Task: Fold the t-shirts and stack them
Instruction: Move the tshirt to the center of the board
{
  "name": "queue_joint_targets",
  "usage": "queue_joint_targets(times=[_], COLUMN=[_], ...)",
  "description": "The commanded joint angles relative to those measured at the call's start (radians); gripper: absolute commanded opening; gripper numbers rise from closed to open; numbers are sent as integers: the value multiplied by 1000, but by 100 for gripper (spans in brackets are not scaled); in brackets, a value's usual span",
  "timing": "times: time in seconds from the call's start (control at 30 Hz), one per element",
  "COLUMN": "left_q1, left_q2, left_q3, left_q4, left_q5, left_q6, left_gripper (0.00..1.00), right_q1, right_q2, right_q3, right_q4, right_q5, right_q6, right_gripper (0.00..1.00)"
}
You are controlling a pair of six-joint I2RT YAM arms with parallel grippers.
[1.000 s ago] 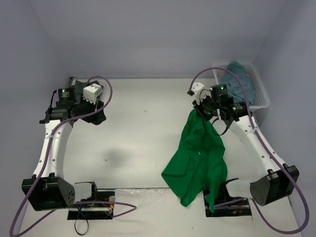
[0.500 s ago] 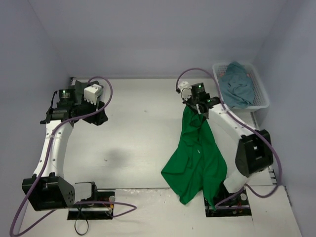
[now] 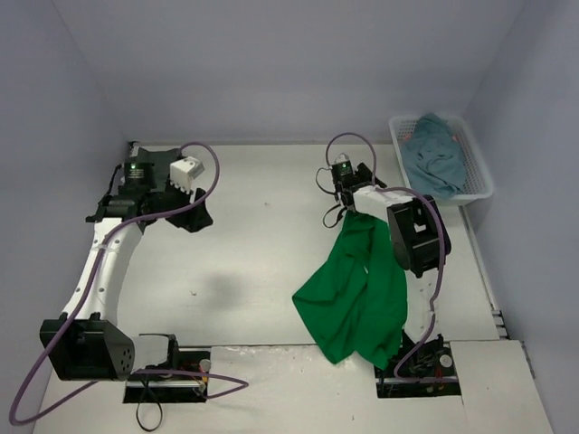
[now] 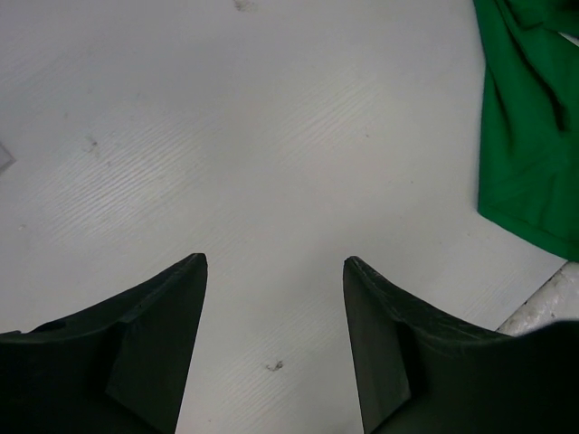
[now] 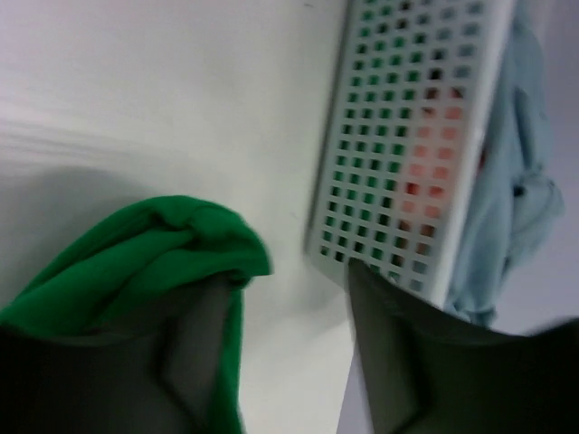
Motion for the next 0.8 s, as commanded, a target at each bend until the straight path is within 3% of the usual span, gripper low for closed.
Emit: queue_joint_targets(times=[0.0, 0.1, 0.37, 0.53, 0.77], left_q1=[-71, -145, -382, -504, -652], left_q2=[8, 31, 107, 228, 435], left_q3=[25, 42, 63, 120, 296], left_q4=[14, -15, -31, -37, -8], left_q5=[18, 1, -15, -56, -33], left_q6=[36, 57, 94, 107, 82], left_gripper=[56, 56, 56, 56, 55], right_q1=[-52, -91, -172, -172, -172], right_q2=[-116, -214, -427, -445, -441], right_q3=[24, -4, -39, -30, -25], right_q4=[109, 106, -102, -271, -335], right_q5=[173, 129, -167, -345, -390], right_q6=[-27, -19, 93, 81, 88], right_gripper=[57, 70, 69, 66, 58])
